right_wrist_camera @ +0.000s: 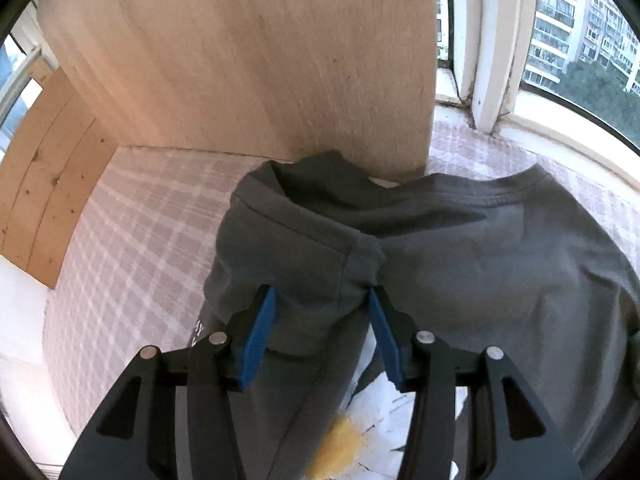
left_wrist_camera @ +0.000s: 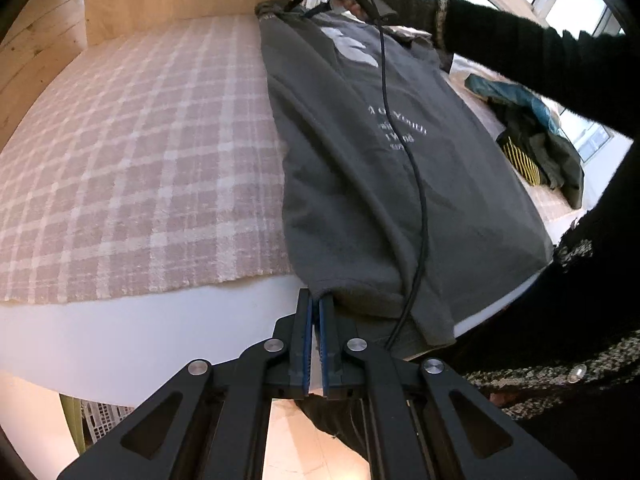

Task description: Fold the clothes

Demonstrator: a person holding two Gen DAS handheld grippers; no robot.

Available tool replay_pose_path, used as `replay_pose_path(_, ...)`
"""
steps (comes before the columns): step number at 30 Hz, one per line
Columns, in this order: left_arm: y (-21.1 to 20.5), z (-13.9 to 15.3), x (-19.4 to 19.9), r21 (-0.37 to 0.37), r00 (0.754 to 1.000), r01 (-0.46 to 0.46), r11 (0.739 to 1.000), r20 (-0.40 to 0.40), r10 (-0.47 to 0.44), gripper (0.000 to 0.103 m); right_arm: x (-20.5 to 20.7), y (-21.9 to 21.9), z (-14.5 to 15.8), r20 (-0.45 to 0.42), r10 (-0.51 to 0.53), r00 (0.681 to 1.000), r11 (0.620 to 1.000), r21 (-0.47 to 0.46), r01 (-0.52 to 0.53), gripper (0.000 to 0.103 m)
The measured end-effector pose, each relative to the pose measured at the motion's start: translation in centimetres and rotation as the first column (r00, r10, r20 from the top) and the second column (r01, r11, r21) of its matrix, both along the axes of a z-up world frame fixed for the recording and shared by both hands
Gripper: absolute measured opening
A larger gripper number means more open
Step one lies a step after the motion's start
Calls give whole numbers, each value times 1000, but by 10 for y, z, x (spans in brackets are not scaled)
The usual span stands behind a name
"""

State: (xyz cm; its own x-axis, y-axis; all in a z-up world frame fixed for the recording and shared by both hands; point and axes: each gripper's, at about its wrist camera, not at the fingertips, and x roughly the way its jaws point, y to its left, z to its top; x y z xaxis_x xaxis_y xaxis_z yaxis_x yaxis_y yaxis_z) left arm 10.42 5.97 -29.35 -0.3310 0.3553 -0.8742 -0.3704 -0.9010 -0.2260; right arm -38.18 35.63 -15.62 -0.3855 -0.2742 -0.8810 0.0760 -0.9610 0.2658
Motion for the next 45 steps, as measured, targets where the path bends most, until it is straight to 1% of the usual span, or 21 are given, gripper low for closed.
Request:
replay_pose_path(3,1,-2,1,-5,1000,1,1000,2,-1,3,-2,-6,-5,13,2,1000,1000,3,-2,49)
replay_pose_path(6,-1,-3,1,14,1000,-6,1000,-8,6,6,-1,-9,-6,6,10,1000,1000,12,-10,49)
replay_pose_path(8,-4,-3,0,36,1000,-15,999,-12,16,2,0,-10,-6,-1,14,1000,1000,16,-14,48)
replay_pose_path(10,-6,-1,1,45,1000,-17,999,-20,18,2,1,-6,-4,-9,6,1000,1000,-10,-6,26)
replay_pose_path(11,-6,0,3,36,1000,-13,999,-22,14,2,2,-3,-2,-9,1,1000,999,-35,-1,13)
replay_pose_path(12,-6,2,5,26,1000,-9,1000,-25,10,2,4,2,1,-12,-12,1000,998,-58,11,13)
replay_pose_path(15,-8,11,15,25,999,-14,1000,-35,15,2,8,9,14,-44,-29,999,997,-73,26,11)
replay_pose_path(19,-16,30,31,53,997,-48,997,-57,51,2,12,12,35,-80,-34,996,995,-92,26,11)
replay_pose_path(22,-23,27,37,98,994,-96,991,-44,100,2,14,19,53,-121,-53,991,994,-103,40,10)
replay_pose_path(24,-29,23,41,132,990,-131,983,-28,136,2,11,20,44,-105,-58,993,995,-82,49,10)
replay_pose_path(25,-32,21,42,149,988,-149,978,-20,153,2,9,21,36,-94,-67,993,997,-54,62,10)
replay_pose_path(27,-38,15,45,175,983,-181,968,-2,184,2,9,24,32,-98,-91,991,995,-35,88,8)
replay_pose_path(30,-42,-2,50,117,980,-199,973,35,196,1,9,31,31,-115,-139,984,990,-28,137,8)
replay_pose_path(32,-47,-11,53,83,976,-214,973,64,209,0,7,28,28,-134,-139,981,987,61,149,7)
replay_pose_path(34,-54,-15,56,69,969,-239,968,77,234,0,6,26,23,-113,-115,987,991,56,122,8)
replay_pose_path(38,-57,-1,63,82,969,-247,965,30,246,0,8,21,21,-95,-95,991,995,7,96,9)
replay_pose_path(40,-48,2,60,34,979,-203,979,-4,203,1,10,18,21,-74,-84,994,996,-17,83,10)
replay_pose_path(41,-43,3,57,7,983,-181,984,-14,181,3,10,16,22,-71,-78,994,997,-20,77,10)
replay_pose_path(43,-35,-2,49,-64,991,-136,989,-25,134,23,10,11,23,-66,-63,996,998,-18,62,10)
replay_pose_path(44,-32,-4,44,-86,993,-113,990,-30,111,26,10,8,23,-64,-55,996,998,-17,54,10)
replay_pose_path(45,-29,-4,40,-83,996,-89,993,-32,87,27,10,6,24,-62,-48,997,999,-16,47,10)
